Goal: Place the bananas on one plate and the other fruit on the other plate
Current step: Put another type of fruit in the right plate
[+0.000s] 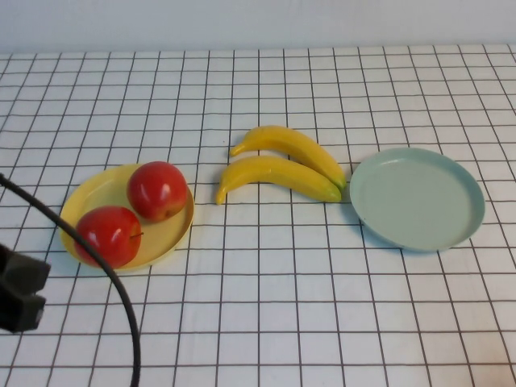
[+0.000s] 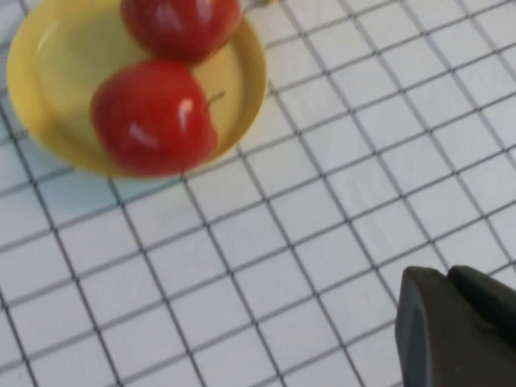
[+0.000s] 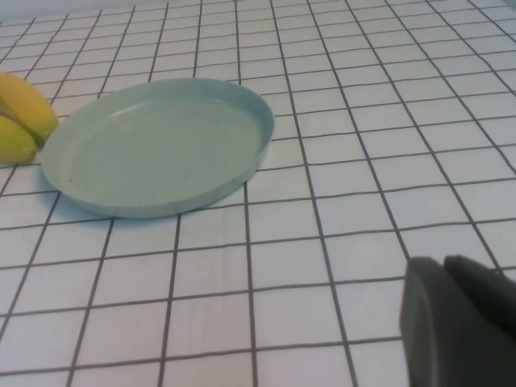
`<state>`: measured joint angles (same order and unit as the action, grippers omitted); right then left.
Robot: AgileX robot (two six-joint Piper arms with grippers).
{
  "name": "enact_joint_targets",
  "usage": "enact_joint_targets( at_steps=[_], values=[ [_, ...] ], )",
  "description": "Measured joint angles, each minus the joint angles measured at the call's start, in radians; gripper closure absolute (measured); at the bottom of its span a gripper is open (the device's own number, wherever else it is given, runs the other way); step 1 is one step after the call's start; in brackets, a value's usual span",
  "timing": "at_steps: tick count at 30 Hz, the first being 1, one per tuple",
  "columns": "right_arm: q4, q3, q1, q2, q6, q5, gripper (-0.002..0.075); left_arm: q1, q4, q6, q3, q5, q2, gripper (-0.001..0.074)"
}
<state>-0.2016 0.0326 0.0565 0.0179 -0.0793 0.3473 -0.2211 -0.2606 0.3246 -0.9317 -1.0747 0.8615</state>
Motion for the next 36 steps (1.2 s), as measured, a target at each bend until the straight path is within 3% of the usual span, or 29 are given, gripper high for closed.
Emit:
enact_joint_targets(
  at_steps=[4,8,16,29,36],
  values=[
    [0.000,0.000,0.000,0.000,0.000,0.000,0.0741,0.000,0.079,-0.096,0.005,-0.081,0.000,0.0735],
    [0.000,0.000,0.000,0.000,0.000,0.000,0.0741,0.000,0.128,-0.111,0.064,-0.042,-0.039,0.0735],
    [0.000,0.000,0.000,0.000,0.000,0.000,0.0741,0.000,0.244,-0.157,0.295,0.249,-0.295,0.0736],
    [0.000,0.000,0.000,0.000,0.000,0.000,0.0741,0.000,0.446,-0.310,0.839,0.824,-0.746,0.0736],
    [0.000,0.000,0.000,0.000,0.000,0.000,0.0741,0.052,0.449,-0.343,0.956,0.849,-0.838,0.0736]
  ],
)
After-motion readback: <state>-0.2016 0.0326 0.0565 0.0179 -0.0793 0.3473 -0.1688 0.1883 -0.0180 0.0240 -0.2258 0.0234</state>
